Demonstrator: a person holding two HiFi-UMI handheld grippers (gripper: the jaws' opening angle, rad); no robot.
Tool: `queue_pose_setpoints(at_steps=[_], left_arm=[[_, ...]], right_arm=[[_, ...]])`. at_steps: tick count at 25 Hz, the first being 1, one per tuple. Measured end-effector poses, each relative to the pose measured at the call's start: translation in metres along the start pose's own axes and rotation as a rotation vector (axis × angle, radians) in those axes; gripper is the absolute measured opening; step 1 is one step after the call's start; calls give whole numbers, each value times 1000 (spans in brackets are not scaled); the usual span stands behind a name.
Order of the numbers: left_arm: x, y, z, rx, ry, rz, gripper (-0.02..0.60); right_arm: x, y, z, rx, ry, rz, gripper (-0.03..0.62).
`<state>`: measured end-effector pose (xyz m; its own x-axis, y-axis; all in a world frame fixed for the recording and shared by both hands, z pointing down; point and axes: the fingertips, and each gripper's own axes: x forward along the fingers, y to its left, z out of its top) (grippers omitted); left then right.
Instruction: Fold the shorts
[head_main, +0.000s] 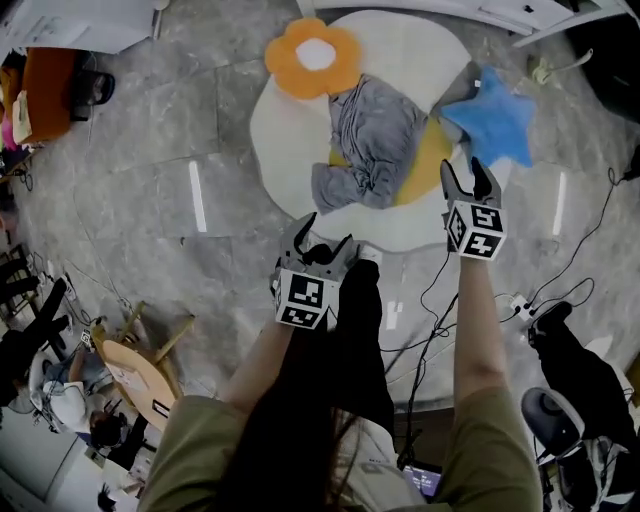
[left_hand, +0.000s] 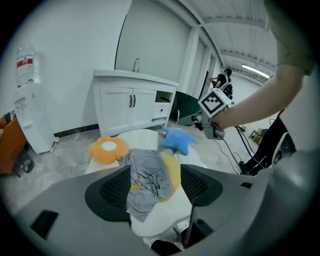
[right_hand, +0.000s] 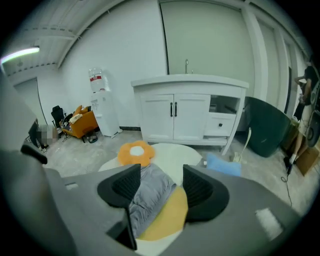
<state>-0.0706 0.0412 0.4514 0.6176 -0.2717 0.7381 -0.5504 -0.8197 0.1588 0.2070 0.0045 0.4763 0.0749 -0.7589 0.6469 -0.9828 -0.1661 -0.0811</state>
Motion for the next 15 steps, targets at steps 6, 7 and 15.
queue_pose_setpoints(at_steps=[6,7,15], left_arm=[[118,-26,-62,-92,21,-24,304],[139,-35,-72,-108,36,-39,304],[282,-102,-143,-75,212,-112,308]], right_arm=[[125,-34,-68,39,72,9,255],[143,-40,-79,51,84,10,255],[242,-63,-135,191,208,65,256]])
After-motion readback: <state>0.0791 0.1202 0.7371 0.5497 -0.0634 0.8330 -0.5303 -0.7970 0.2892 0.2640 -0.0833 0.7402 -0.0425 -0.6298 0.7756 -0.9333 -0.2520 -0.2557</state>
